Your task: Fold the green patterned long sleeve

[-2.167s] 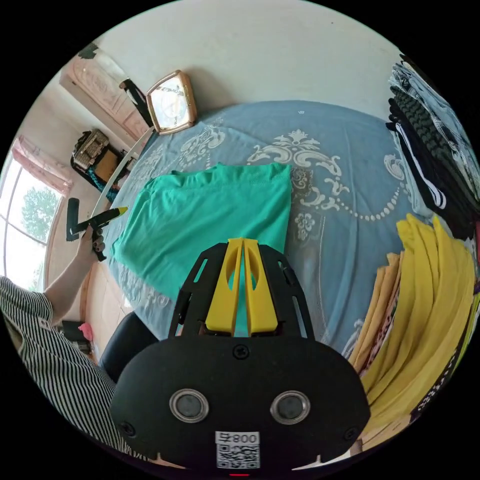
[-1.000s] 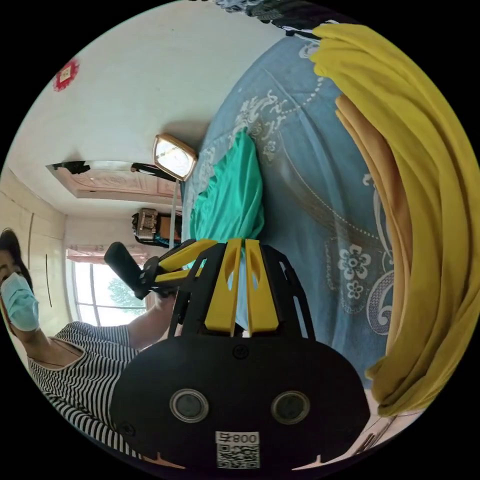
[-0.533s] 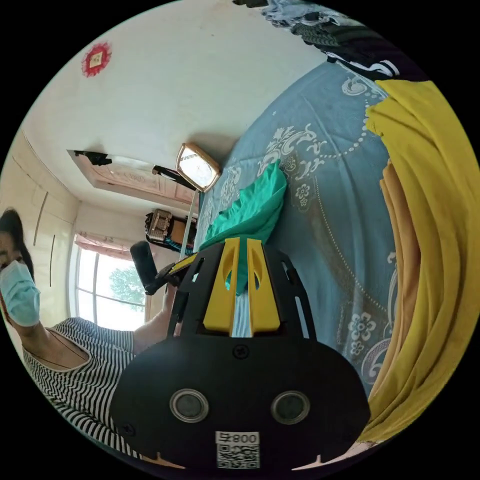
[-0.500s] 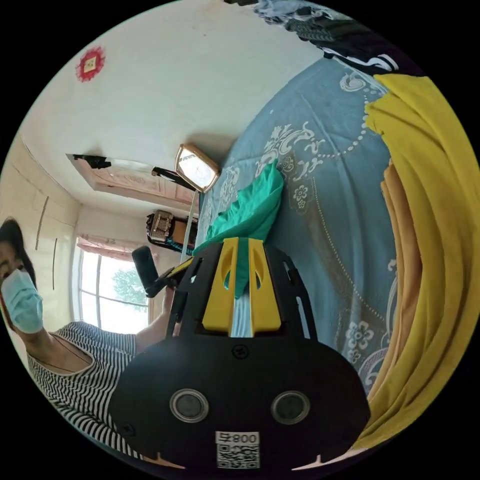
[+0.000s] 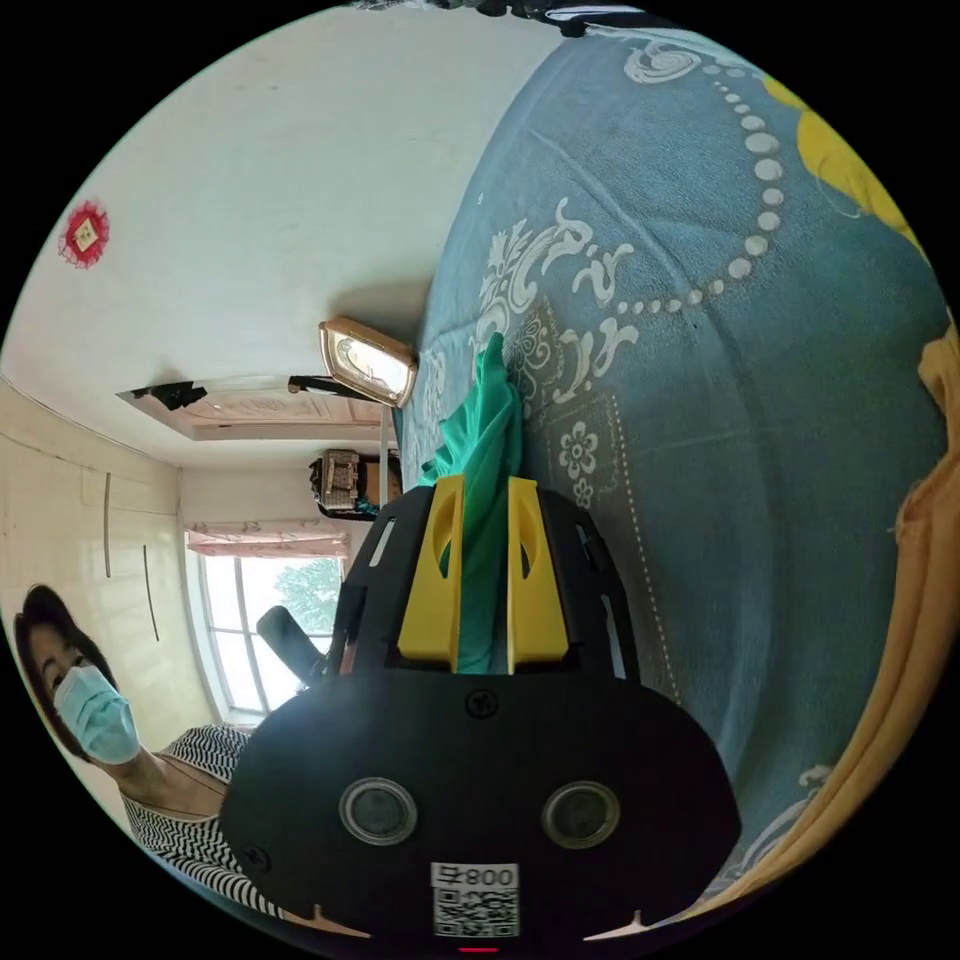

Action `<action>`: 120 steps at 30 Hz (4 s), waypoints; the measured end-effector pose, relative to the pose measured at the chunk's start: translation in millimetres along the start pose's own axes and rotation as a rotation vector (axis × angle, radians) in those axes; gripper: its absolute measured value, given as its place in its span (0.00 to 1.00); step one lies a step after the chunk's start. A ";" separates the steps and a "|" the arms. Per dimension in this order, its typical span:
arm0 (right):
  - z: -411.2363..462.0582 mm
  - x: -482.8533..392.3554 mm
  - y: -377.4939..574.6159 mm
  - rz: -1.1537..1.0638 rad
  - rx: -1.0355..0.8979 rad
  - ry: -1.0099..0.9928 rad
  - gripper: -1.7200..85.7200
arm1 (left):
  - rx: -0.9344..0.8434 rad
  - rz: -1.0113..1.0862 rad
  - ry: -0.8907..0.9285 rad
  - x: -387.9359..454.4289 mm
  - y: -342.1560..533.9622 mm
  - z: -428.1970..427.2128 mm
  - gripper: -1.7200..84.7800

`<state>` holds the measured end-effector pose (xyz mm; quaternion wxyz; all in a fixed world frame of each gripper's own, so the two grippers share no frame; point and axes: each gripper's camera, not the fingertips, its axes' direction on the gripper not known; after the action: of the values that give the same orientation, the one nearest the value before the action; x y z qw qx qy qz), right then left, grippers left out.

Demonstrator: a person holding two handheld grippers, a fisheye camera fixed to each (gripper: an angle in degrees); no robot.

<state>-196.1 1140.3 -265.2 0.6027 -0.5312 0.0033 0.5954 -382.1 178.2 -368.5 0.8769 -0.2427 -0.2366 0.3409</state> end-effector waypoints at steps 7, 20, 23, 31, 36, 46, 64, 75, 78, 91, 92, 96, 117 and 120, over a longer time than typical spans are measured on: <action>32.9 0.2 -26.8 0.016 -0.025 -0.003 0.10 | -0.015 0.007 0.046 8.9 -5.9 3.8 0.04; 64.2 -27.2 -38.6 -0.038 -0.044 -0.037 0.03 | -0.096 0.050 0.129 52.0 -25.4 8.6 0.04; 61.2 -43.9 -29.4 -0.074 -0.028 -0.043 0.03 | -0.094 0.087 0.156 69.5 -31.4 -6.2 0.04; 74.1 -51.5 -0.3 0.006 0.035 -0.034 0.02 | -0.152 0.069 0.215 82.2 -28.3 -25.9 0.03; 109.6 -89.0 -6.4 -0.024 0.051 -0.045 0.02 | -0.049 0.030 0.285 55.4 -35.8 -97.4 0.04; 264.8 -261.8 -26.1 -0.319 -0.054 -0.022 0.02 | 0.320 -0.121 0.301 -53.8 -6.7 -343.3 0.04; 637.7 -396.5 21.9 -0.448 -0.419 0.246 0.03 | 0.545 -0.654 0.209 -244.5 168.3 -511.4 0.04; 732.8 -435.5 54.8 -0.513 -0.502 0.361 0.04 | 0.558 -0.766 0.221 -258.4 192.2 -524.9 0.04; 728.2 -459.9 66.8 -0.578 -0.460 0.338 0.04 | 0.578 -0.772 0.224 -252.2 195.8 -532.6 0.04; 756.9 -491.6 129.1 -0.768 -0.440 0.572 0.02 | 0.550 -0.671 -0.053 -150.6 154.0 -563.3 0.02; 772.2 -486.1 133.0 -0.768 -0.488 0.614 0.02 | 0.514 -0.628 -0.070 -143.5 136.6 -557.4 0.02; 799.7 -482.8 153.6 -0.846 -0.505 0.712 0.02 | 0.387 -0.579 -0.184 -139.6 97.9 -526.0 0.02; 628.2 -475.4 185.9 -0.769 -0.317 0.560 0.02 | 0.293 -0.548 -0.262 -57.6 72.5 -494.0 0.04; 568.6 -445.9 214.5 -0.713 -0.294 0.625 0.03 | 0.298 -0.492 -0.066 -26.6 72.2 -467.5 0.06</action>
<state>-837.9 1129.5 129.9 0.6577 -0.7318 -0.0819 0.1585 -163.1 82.6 -777.6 0.9510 -0.0353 -0.2641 0.1568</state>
